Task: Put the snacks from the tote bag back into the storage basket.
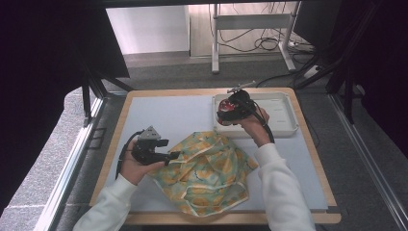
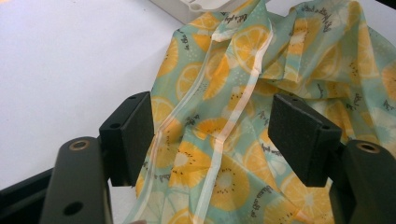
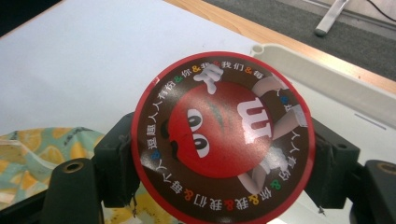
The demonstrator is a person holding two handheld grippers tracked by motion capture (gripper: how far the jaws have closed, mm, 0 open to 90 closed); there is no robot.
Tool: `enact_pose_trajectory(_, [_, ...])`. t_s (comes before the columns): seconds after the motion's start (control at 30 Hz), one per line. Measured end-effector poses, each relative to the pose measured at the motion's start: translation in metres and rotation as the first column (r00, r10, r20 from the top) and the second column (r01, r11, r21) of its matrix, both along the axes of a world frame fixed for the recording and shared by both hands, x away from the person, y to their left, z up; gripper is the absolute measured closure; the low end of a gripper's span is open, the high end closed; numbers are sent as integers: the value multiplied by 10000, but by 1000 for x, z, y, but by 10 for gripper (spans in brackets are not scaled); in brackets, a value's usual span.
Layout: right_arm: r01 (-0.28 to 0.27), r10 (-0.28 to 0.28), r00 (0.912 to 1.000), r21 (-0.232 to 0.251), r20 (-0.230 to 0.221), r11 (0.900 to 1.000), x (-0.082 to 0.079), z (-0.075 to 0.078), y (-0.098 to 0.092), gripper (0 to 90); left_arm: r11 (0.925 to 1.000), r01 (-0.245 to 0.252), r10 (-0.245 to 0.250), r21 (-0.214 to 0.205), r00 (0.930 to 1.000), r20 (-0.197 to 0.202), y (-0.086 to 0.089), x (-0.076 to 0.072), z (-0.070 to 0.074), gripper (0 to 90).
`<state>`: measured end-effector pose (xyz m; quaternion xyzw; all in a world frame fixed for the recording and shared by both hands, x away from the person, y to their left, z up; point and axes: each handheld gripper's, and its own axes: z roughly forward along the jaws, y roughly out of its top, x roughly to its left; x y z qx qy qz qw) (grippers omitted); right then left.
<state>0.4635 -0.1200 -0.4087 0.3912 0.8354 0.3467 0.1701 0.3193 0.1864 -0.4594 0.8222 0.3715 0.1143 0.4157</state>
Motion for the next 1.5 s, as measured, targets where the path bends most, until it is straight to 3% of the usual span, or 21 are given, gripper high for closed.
enact_pose_trajectory(0.73, [455, -472, 9970, -288, -619, 9986, 22, -48, 1, 253, 10000, -55, 55, 12, 10000, 3, 1, 0, 0, 319])
enact_pose_trajectory(1.5, [807, -880, 9910, -742, -1012, 9940, 36, -73, 10, 249, 10000, -57, 57, 68, 10000, -38, 3, 0, -2, 319])
